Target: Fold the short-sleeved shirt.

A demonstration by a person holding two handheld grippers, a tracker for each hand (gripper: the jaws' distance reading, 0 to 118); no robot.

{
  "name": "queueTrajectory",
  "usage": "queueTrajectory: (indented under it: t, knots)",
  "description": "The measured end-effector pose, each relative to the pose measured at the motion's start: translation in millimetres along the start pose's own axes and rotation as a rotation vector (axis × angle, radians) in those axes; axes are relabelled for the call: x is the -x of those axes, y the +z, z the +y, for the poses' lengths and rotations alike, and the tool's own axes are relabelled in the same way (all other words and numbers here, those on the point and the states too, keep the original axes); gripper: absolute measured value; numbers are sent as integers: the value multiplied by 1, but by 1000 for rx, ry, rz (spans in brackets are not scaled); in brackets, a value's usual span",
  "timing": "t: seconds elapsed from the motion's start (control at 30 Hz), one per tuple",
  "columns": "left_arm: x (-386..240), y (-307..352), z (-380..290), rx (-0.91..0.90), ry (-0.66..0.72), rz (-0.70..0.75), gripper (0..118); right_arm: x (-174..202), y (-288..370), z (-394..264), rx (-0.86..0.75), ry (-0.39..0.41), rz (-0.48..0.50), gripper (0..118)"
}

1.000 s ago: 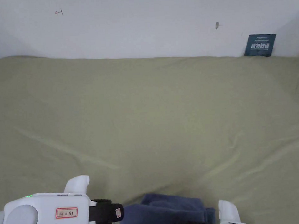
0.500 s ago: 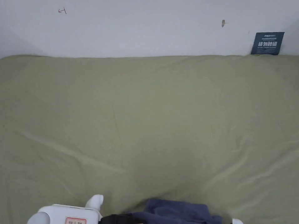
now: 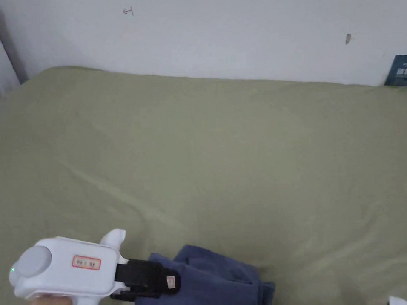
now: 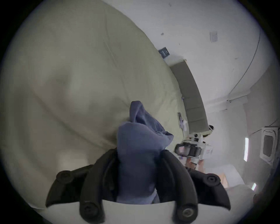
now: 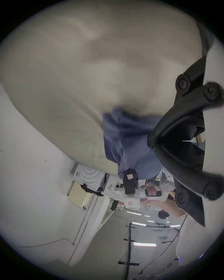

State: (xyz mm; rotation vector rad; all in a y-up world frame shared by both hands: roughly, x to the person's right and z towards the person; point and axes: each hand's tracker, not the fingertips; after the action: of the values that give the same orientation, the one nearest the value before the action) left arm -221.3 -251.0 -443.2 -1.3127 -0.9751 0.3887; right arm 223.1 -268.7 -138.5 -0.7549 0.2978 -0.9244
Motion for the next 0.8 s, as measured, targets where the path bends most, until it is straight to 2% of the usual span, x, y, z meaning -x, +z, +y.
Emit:
queueTrajectory:
  t: [0.13,0.27,0.37,0.5,0.53,0.6,0.63,0.8]
  knots:
    - [50,97,32,-52,17,144,37,12,7,11,-35,33,-14,2]
    - [99,172,59,-97,104,254,37,18,5,18,-48,30,-16,2]
    - [128,199,72,-113,115,265,37,24,-2,22,-46,51,-55,2]
    - [149,207,82,-76,159,274,38,23,-11,26,-51,24,-45,2]
    - [150,207,84,-68,156,282,52,23,-13,27,-49,21,-43,2]
    - [145,208,86,-117,113,326,98,26,-16,27,-39,31,-47,2]
    - [148,211,87,-162,87,330,115,26,-17,27,-33,37,-48,2]
    - [128,229,73,-250,84,324,116,27,-7,28,-31,68,-33,2]
